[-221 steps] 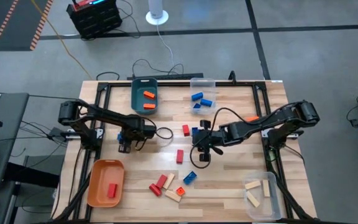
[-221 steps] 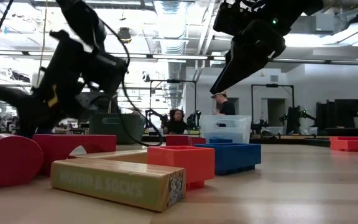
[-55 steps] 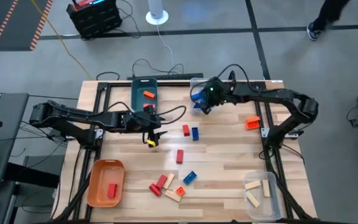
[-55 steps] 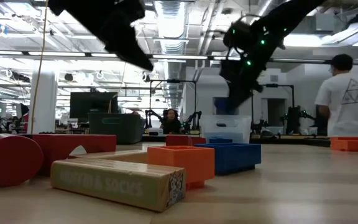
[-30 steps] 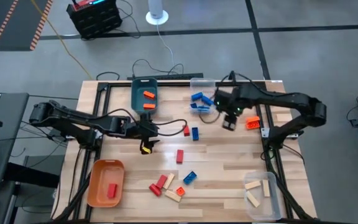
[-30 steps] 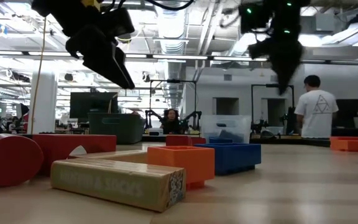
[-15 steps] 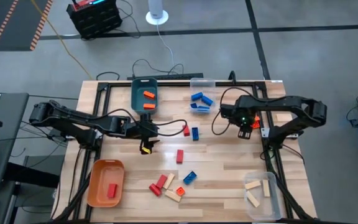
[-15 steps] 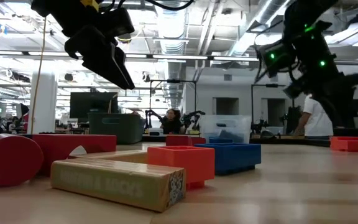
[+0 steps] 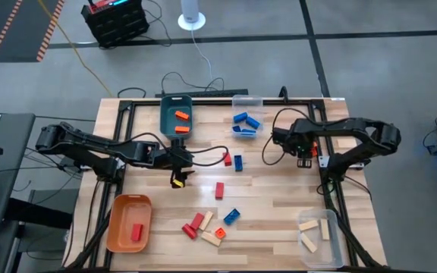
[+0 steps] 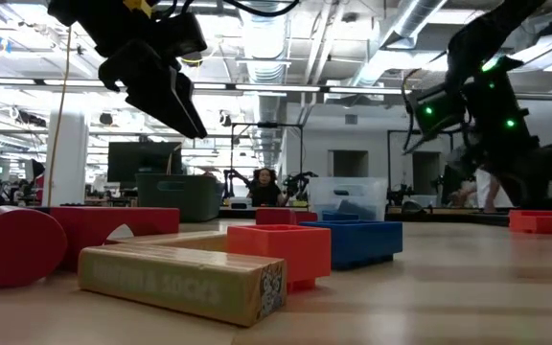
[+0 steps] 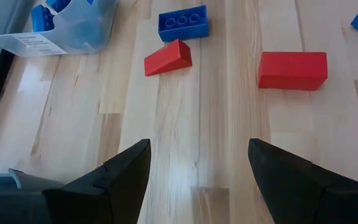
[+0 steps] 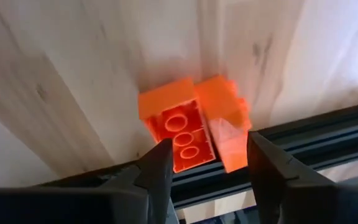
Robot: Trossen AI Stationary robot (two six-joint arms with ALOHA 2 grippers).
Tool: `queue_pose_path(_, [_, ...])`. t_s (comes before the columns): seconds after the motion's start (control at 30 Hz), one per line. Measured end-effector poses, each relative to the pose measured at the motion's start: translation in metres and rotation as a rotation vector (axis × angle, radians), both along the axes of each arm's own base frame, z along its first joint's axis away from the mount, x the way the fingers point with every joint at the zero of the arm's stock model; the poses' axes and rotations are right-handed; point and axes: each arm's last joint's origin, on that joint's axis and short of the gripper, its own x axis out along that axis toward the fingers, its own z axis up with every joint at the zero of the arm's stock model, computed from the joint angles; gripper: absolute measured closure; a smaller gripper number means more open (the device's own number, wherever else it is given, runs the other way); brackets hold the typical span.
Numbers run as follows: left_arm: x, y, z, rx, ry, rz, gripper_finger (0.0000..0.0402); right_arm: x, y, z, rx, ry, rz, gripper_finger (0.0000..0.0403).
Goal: Sort blocks
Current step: Put the orange game piece into the blue bin
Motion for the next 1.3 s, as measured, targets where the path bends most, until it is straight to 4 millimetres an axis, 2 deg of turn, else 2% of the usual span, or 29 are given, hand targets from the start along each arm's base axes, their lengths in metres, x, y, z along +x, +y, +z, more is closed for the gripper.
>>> queue_pose_path(0.27, [-0.001,0.000,0.000,0.017,0.014,-0.016,0.0139,-0.006,0.002,-0.011,-0.030,0.012,0.019,0.0253])
queue_pose_path(0.6, [-0.001,0.000,-0.001,0.014,0.022,-0.012,0.0139,-0.002,-0.001,-0.013,-0.030,-0.024,0.073,0.0341])
queue_pose_path(0.73, [-0.001,0.000,-0.001,0.014,0.025,-0.012,0.0139,0.001,-0.001,-0.010,-0.035,-0.043,0.040,0.0370])
queue_pose_path(0.9, [-0.001,0.000,-0.001,0.019,0.026,-0.017,0.0139,0.009,0.000,0.003,0.003,-0.065,0.018,0.0401])
queue_pose_path(1.13, [-0.001,0.000,-0.001,0.020,0.026,-0.017,0.0139,0.029,0.003,0.025,-0.025,-0.141,0.035,0.0366])
queue_pose_path(1.3, [-0.002,0.000,-0.002,0.018,0.036,-0.015,0.0139,0.030,0.003,0.025,-0.013,-0.155,0.030,0.0315])
